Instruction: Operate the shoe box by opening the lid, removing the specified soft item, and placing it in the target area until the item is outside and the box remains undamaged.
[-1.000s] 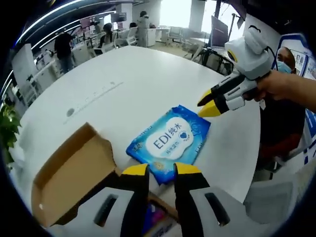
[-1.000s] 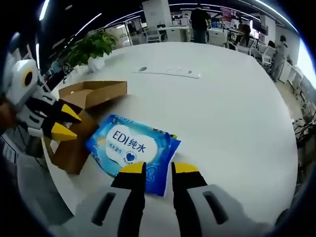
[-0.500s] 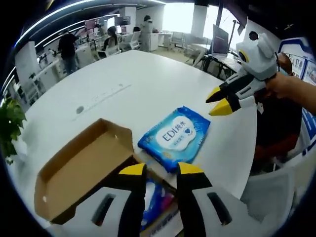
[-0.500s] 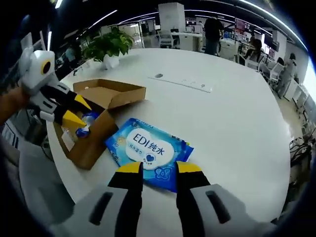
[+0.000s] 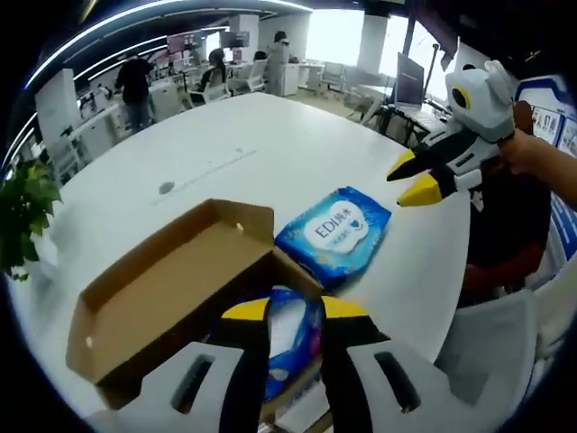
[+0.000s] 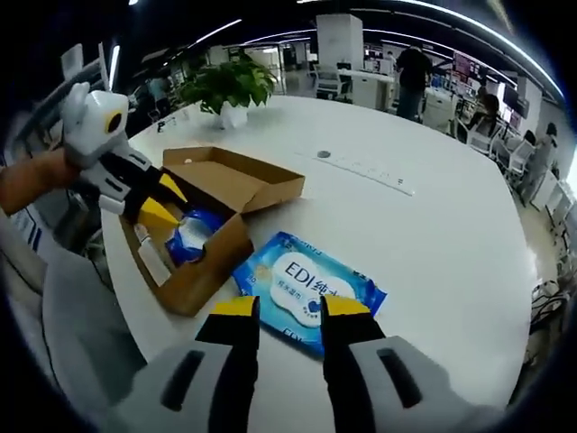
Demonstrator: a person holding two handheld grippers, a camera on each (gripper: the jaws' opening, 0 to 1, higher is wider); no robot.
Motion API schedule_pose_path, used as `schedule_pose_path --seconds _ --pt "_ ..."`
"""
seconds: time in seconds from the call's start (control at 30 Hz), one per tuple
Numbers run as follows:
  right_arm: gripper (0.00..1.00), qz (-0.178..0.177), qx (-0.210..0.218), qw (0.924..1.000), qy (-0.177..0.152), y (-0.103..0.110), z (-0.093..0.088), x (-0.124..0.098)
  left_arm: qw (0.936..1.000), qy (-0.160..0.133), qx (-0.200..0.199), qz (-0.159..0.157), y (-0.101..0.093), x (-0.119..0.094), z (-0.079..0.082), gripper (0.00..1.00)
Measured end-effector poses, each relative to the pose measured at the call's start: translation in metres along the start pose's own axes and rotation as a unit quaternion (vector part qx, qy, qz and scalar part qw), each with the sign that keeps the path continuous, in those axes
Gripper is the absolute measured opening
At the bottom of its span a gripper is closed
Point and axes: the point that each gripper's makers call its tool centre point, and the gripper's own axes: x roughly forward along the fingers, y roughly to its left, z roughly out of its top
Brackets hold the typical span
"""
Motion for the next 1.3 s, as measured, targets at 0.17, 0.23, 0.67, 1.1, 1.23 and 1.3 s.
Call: schedule_pose_path --seconds 0.17,0.23,0.67,1.1,1.23,1.3 --pt "0.25 0.014 -0.016 0.9997 -0.008 0.017 0.012 0.005 0.9999 0.005 0.009 -0.006 0.003 -0.005 -0.009 0.18" --pt "0.25 0.021 -0.026 0.9994 -0.007 0.024 0.016 0.008 0.9998 0.010 0.011 -0.010 0.004 -0.006 -0.014 0.18" --pt "0.23 0.055 -0.103 0.9931 0.001 0.059 0.034 0.027 0.9968 0.043 0.055 -0.040 0.006 -0.004 -0.045 0.20" --pt "0.22 0.076 -0.168 0.9827 0.018 0.082 0.040 0.055 0.9851 0.043 0.139 -0.092 0.004 0.005 -0.053 0.25" --pt "0.21 0.079 -0.179 0.9804 0.021 0.086 0.040 0.063 0.9815 0.053 0.157 -0.096 0.007 0.010 -0.058 0.24" --pt "0.20 0.081 -0.189 0.9784 0.024 0.088 0.040 0.069 0.9803 0.056 0.161 -0.099 0.009 0.013 -0.060 0.23"
